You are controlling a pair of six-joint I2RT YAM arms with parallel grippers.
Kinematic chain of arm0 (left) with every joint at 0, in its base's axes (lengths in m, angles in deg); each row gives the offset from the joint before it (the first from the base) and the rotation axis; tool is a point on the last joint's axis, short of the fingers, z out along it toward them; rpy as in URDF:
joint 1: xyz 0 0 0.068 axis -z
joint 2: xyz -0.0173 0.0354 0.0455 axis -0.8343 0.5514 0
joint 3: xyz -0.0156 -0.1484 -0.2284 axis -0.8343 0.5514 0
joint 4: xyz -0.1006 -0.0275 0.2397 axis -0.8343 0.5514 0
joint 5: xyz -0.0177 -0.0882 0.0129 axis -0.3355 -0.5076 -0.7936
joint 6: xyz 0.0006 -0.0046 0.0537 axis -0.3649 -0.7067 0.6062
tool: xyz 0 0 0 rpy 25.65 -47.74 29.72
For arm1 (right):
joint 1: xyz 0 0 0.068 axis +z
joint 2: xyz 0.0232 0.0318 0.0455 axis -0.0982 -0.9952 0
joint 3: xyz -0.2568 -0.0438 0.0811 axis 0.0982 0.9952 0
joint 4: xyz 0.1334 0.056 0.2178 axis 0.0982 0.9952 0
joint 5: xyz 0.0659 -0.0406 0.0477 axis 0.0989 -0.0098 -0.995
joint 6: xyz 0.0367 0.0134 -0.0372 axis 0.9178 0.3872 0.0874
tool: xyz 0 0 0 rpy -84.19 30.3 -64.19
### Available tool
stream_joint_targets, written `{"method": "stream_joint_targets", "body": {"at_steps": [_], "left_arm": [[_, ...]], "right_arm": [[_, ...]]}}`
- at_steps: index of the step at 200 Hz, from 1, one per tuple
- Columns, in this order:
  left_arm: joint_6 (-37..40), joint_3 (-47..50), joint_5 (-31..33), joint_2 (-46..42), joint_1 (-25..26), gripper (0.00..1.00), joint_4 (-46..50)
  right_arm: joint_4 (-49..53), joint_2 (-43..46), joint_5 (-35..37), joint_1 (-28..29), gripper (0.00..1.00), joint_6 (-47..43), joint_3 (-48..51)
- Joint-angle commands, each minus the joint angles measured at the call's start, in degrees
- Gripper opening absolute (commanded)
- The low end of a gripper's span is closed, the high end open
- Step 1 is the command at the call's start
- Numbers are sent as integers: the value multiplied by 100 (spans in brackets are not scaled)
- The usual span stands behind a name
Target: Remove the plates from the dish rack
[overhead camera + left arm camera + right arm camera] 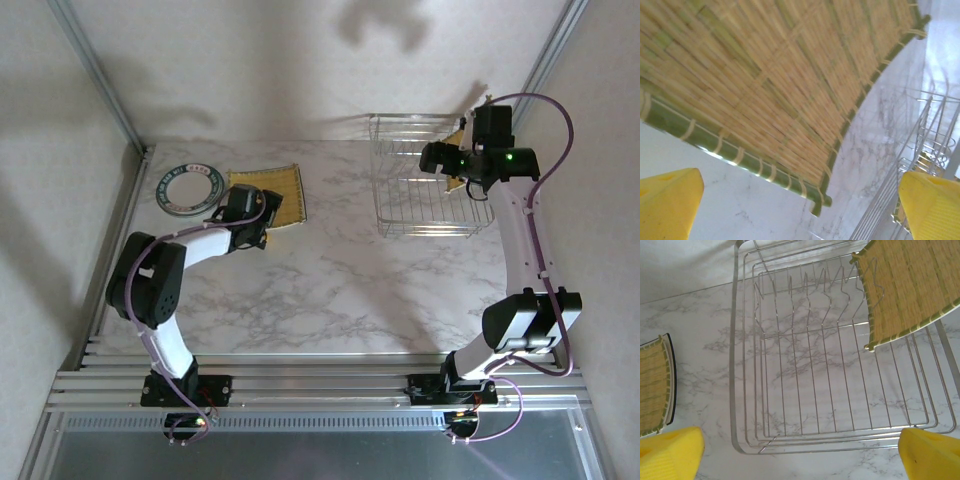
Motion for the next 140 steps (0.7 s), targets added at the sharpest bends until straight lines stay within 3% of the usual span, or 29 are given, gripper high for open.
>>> {"method": "stream_joint_targets", "body": {"at_steps": [1, 37, 62, 82, 108, 126, 140], "left_arm": [[346, 38, 371, -452, -34, 100, 222], [750, 41, 401, -682, -56, 100, 4], [2619, -684, 1011, -1015, -10, 100, 398], [4386, -1792, 1675, -997, -15, 100, 1587], [5861, -3041, 2028, -785, -158, 100, 3068], [6396, -3580, 1869, -658, -365, 100, 3818], [6807, -3936, 1252, -488, -558, 100, 4356]], "right_arm": [[61, -80, -61, -104, 99, -24, -184], [267, -161, 78, -149, 99, -138, -549], [245, -225, 200, -385, 99, -240, -667], [358, -522, 259, -732, 99, -329, -930], [430, -1054, 269, -1273, 99, -334, -1437], [696, -1634, 255, -1505, 99, -330, -2195], [1020, -2181, 259, -1572, 99, -383, -2983]]}}
